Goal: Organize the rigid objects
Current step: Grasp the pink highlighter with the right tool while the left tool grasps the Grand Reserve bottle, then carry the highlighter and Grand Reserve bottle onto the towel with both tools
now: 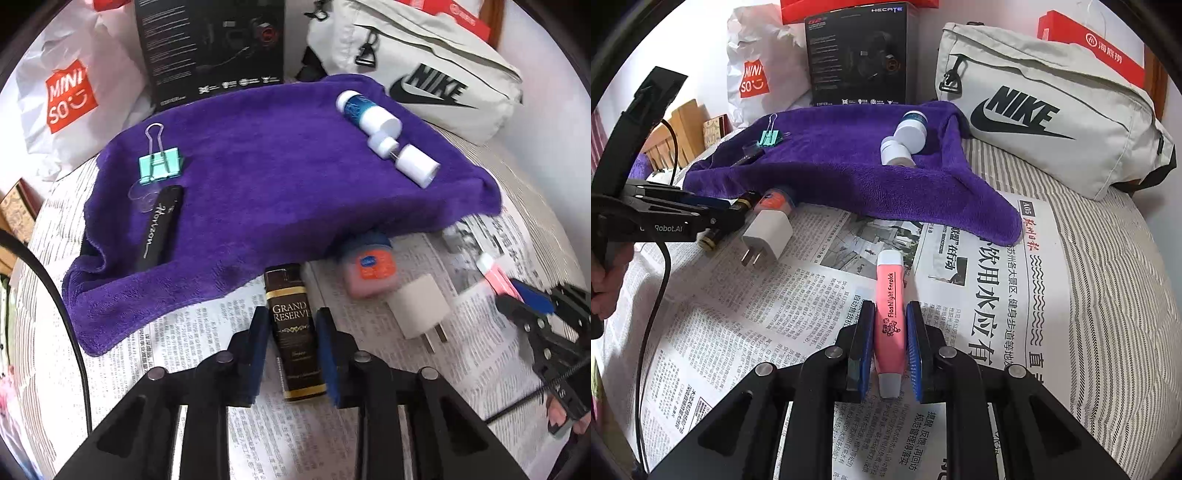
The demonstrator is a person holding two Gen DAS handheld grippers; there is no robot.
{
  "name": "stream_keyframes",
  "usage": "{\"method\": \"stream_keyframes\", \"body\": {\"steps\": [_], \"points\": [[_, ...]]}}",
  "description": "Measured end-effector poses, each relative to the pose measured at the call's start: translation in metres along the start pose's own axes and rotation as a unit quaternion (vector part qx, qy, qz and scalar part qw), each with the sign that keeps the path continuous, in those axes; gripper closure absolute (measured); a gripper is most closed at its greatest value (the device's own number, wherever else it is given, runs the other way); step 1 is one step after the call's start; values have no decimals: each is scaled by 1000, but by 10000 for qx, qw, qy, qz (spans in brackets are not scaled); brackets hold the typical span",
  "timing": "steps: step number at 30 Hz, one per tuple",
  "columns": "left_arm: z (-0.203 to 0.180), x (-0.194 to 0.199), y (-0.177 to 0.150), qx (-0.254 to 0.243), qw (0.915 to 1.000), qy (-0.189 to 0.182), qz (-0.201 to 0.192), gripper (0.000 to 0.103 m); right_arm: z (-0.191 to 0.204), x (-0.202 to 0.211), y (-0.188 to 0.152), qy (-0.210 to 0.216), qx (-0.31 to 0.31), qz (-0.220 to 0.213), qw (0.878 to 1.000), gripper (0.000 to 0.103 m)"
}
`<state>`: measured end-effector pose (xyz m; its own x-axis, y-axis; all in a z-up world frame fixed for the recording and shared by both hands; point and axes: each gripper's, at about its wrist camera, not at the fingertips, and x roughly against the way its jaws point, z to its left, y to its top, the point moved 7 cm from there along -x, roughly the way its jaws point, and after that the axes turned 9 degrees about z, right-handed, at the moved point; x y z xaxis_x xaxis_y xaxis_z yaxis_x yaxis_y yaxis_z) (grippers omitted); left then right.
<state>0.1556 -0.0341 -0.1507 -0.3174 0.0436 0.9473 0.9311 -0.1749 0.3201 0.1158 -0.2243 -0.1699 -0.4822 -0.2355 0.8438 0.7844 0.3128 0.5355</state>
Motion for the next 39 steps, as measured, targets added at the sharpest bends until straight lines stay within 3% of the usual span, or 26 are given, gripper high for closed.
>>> {"method": "stream_keyframes", "body": {"steps": [10,15,25,30,39], "points": [[-4,2,-7,-202,9997,137,-79,78,1,-1,0,-66,41,-1,10000,86],[-2,3,-8,-197,9998,-39,-59,79,0,0,0,-36,28,-10,10000,86],[13,25,-23,46,9985,-510,-210,80,2,11,10,564,-41,75,9984,86],[21,32,-27,122,9985,-477,-249,80,10,17,20,548,104,33,9984,86],[25,14,-43,-8,10000,-83,24,79,16,-3,10,482,174,300,9982,86]]}}
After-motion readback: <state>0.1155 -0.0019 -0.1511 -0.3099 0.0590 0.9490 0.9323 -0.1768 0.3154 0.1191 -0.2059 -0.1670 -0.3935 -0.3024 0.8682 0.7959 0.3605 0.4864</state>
